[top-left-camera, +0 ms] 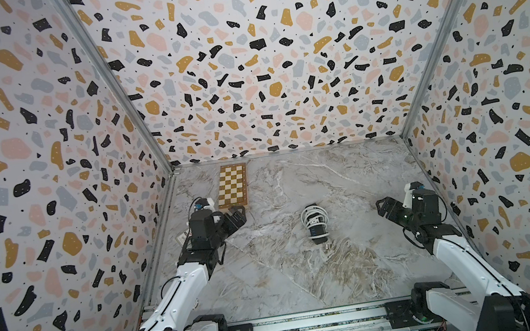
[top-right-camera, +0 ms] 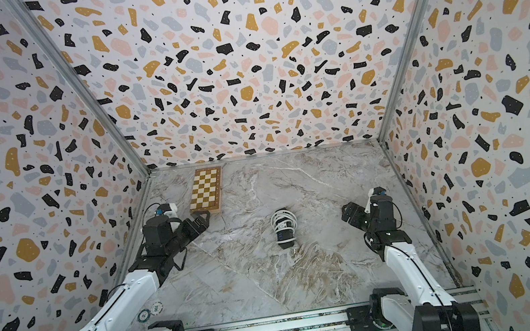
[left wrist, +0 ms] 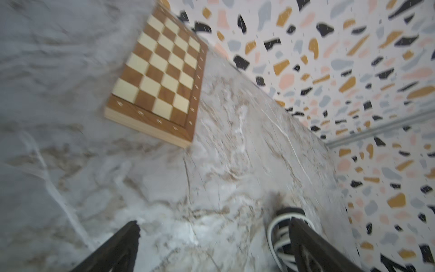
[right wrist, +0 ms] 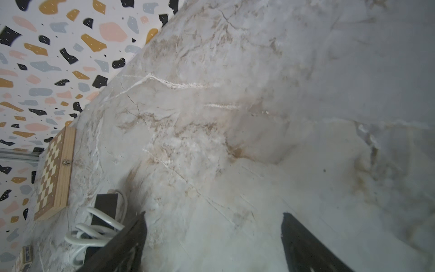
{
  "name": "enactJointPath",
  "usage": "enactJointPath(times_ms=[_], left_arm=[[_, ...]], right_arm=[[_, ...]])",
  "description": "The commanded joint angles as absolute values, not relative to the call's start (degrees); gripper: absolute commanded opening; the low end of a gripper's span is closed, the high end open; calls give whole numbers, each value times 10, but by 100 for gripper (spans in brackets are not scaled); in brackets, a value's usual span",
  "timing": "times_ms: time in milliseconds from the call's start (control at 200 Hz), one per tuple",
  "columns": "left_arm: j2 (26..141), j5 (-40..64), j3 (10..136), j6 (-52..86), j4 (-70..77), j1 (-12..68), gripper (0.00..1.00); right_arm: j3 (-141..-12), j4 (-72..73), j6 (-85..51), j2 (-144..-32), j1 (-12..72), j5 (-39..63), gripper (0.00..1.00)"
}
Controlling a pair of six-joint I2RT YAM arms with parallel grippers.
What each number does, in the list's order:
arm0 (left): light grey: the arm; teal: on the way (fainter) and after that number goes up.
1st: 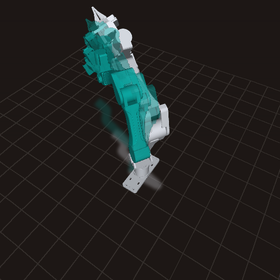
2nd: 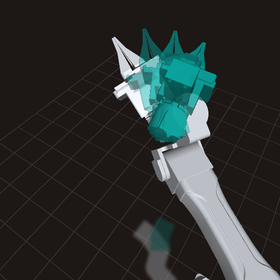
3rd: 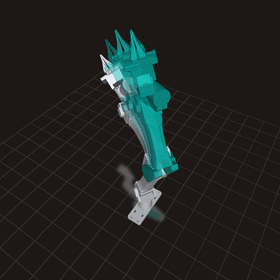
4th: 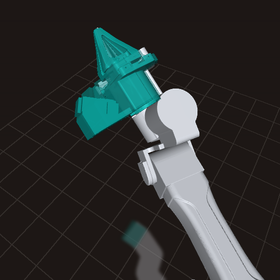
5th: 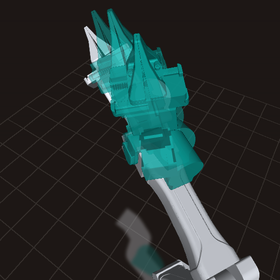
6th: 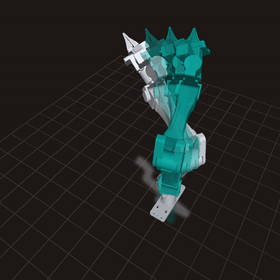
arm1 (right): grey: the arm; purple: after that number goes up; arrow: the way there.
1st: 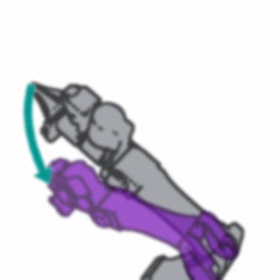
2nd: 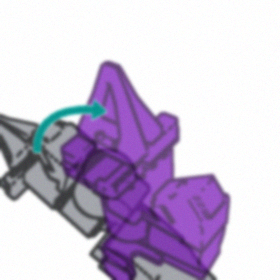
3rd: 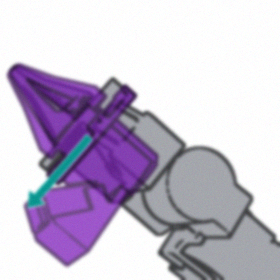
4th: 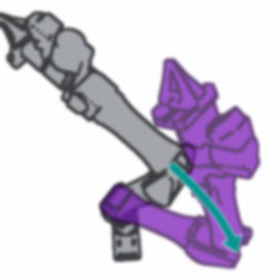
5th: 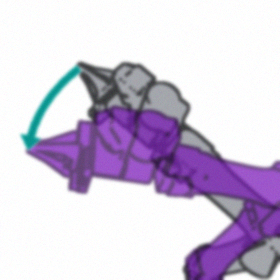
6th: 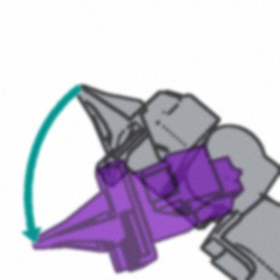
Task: Unwrap the cord wrapped around the power strip
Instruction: Pick up the power strip from the center of the board.
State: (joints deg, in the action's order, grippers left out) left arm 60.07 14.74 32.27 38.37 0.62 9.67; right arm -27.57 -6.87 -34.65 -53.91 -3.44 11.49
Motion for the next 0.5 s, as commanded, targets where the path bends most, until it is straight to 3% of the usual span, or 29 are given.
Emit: enactJointPath(times_ms=[0,220,496], left_arm=[[565,172,338,388,-142,153,100],[554,108,336,440,-183,316,99],[656,35,377,473,-171,453,99]], right_arm=[[-259,-110,-353,-513,-33,102,90],[-245,-74,-379,-543,-34,100,90],[-238,-36,-397,-566,-34,110,92]])
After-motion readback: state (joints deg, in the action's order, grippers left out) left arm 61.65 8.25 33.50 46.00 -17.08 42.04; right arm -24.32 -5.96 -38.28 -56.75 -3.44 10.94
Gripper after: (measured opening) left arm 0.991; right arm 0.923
